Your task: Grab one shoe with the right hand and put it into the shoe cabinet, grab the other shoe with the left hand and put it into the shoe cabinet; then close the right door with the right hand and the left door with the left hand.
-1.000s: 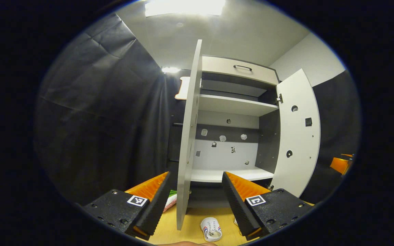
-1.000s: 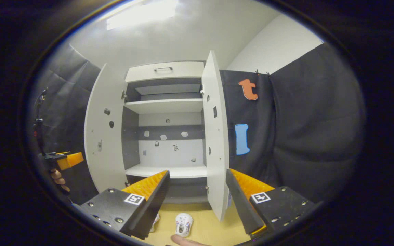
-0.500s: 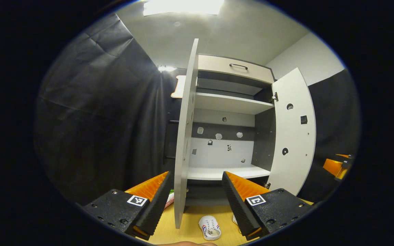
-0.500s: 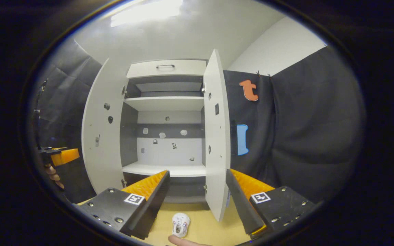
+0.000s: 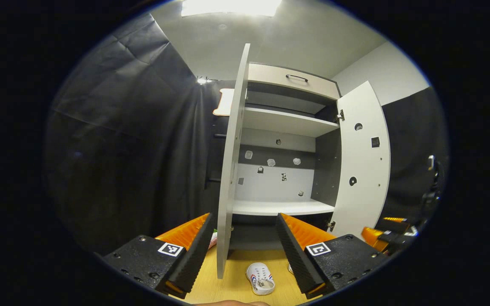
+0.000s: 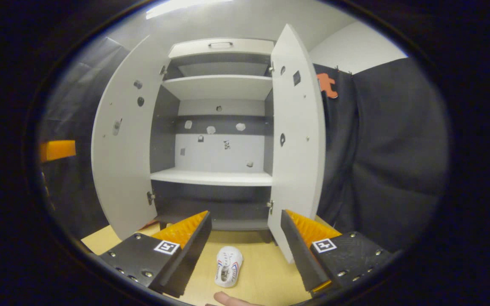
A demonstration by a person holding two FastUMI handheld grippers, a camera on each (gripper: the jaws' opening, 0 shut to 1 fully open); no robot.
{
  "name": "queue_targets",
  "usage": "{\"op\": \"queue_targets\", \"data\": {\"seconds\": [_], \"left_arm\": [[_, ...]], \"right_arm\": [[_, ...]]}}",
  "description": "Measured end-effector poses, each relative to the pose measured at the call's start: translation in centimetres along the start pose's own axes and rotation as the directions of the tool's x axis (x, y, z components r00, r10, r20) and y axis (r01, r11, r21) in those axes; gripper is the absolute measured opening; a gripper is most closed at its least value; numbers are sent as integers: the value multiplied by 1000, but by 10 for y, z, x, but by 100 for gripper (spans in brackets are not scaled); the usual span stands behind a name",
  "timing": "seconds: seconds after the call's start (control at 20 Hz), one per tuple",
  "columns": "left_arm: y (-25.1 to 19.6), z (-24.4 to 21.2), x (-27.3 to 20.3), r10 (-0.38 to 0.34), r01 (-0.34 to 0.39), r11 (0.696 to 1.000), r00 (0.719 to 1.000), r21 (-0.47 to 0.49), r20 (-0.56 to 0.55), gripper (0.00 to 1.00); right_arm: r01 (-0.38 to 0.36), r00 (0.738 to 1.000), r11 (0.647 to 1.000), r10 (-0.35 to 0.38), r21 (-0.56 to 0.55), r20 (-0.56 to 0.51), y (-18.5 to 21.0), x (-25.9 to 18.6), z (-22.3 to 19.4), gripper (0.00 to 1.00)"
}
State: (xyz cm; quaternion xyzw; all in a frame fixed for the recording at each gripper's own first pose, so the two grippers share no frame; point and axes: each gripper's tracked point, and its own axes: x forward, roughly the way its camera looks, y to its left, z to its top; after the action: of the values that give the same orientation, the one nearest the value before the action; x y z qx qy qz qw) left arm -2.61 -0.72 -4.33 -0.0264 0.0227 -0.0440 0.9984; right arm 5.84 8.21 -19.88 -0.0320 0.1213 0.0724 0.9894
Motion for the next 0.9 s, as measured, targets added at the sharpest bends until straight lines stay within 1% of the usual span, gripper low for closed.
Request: {"op": "queue_targets", "data": {"seconds": [0.05, 0.15, 0.25, 0.35, 0.5, 0.55, 0.6, 0.65, 0.7, 0.75, 0.8, 0.85, 0.9], "left_arm": [[2, -2, -1, 3, -3, 1000, 1000, 2, 0, 89], [4, -2, -6, 0, 0, 1000, 1000, 16, 12, 89], [6, -4, -9, 1, -1, 1000, 1000, 22, 23, 88], [9, -11, -10, 2, -2, 1000, 1000, 18, 17, 88], [14, -29, -8, -13, 13, 1000, 1000, 15, -14, 88], [14, -34, -6, -17, 17, 1000, 1000, 8, -24, 88], [15, -40, -3, -21, 21, 1000, 999, 5, -36, 88], [16, -45, -1, -23, 23, 1000, 999, 6, -47, 88], [17, -49, 2, -28, 29, 1000, 998, 10, -54, 88], [15, -52, 3, -38, 39, 999, 998, 12, -57, 88], [7, -54, 6, -69, 70, 997, 996, 15, -55, 88], [-2, -56, 6, -111, 113, 994, 992, 16, -57, 89], [-10, -62, 8, -145, 146, 989, 987, 14, -65, 88]], "right_arm": [[-12, 1000, 1000, 12, -14, -21, 9, 10, -17, 98], [-36, 995, 999, 32, -31, -99, 25, 33, -62, 96], [-66, 979, 998, 60, -24, -194, 45, 53, -111, 98], [-70, 960, 997, 61, -26, -272, 56, 72, -159, 98], [-59, 911, 997, 31, -57, -411, 65, 89, -238, 97], [-51, 903, 996, 17, -69, -429, 64, 93, -252, 95], [-43, 899, 997, 12, -62, -438, 64, 97, -261, 90], [-27, 891, 999, 5, -42, -453, 62, 99, -270, 82], [-13, 880, 1000, 3, -18, -474, 62, 102, -280, 80], [-8, 866, 1000, 6, -2, -500, 61, 104, -292, 79], [1, 860, 1000, -2, -2, -511, 58, 109, -297, 76], [-19, 851, 1000, 19, 5, -525, 62, 114, -303, 70], [-29, 841, 1000, 29, 8, -541, 61, 114, -307, 67]]}}
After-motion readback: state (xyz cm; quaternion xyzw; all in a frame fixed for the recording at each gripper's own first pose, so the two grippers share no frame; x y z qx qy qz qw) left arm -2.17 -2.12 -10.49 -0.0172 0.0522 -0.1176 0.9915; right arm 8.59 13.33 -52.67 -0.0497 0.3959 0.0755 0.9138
